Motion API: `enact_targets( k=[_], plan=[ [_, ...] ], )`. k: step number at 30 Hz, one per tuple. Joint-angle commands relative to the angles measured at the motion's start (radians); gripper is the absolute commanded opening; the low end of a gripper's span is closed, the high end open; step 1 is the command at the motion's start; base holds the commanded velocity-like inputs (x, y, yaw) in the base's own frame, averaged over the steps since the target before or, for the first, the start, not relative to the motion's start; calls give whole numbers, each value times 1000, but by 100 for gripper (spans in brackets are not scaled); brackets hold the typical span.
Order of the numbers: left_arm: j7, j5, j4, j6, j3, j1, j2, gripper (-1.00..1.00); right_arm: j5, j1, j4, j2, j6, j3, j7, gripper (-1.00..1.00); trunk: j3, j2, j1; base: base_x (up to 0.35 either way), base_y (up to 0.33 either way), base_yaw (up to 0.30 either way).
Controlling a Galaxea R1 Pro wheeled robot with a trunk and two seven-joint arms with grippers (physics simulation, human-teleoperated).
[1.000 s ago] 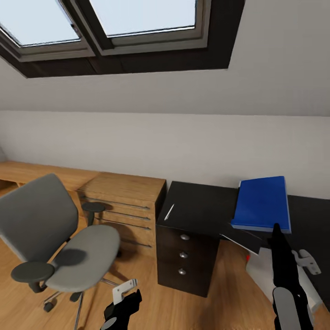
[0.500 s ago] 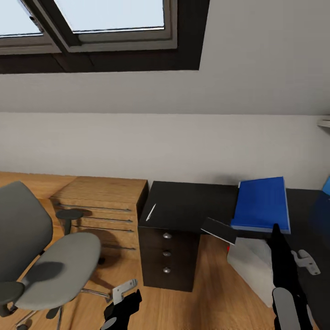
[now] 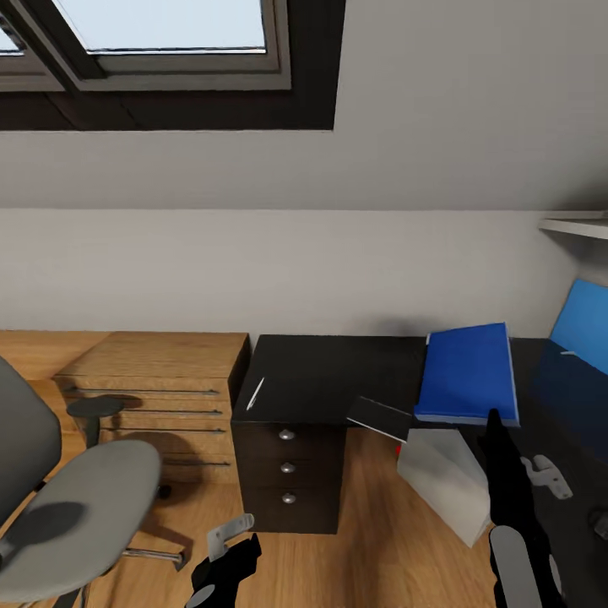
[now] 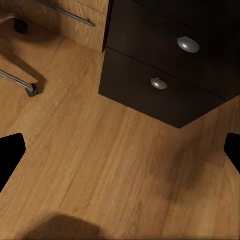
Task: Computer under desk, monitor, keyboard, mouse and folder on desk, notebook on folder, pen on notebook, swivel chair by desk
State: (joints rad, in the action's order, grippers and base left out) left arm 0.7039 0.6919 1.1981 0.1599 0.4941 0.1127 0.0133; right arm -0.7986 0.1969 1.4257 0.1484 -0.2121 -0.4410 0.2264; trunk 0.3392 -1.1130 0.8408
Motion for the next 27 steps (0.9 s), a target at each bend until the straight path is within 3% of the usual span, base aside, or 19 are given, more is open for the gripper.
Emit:
enact_targets(
  k=[1, 10, 27],
  plan=[
    [6, 3, 1, 4, 1, 1, 0, 100, -11, 1, -1, 1, 0, 5, 8, -100, 1, -1, 0, 0, 0, -5],
    [6, 3, -4, 4, 1, 1, 0, 100, -10, 1, 1, 3, -6, 11, 6, -100, 1, -1, 0, 0, 0, -32],
    [6, 3, -5, 4, 1, 1, 0, 100, -9, 1, -1, 2, -29, 11, 5, -100, 1, -1, 0, 0, 0, -250]
  ],
)
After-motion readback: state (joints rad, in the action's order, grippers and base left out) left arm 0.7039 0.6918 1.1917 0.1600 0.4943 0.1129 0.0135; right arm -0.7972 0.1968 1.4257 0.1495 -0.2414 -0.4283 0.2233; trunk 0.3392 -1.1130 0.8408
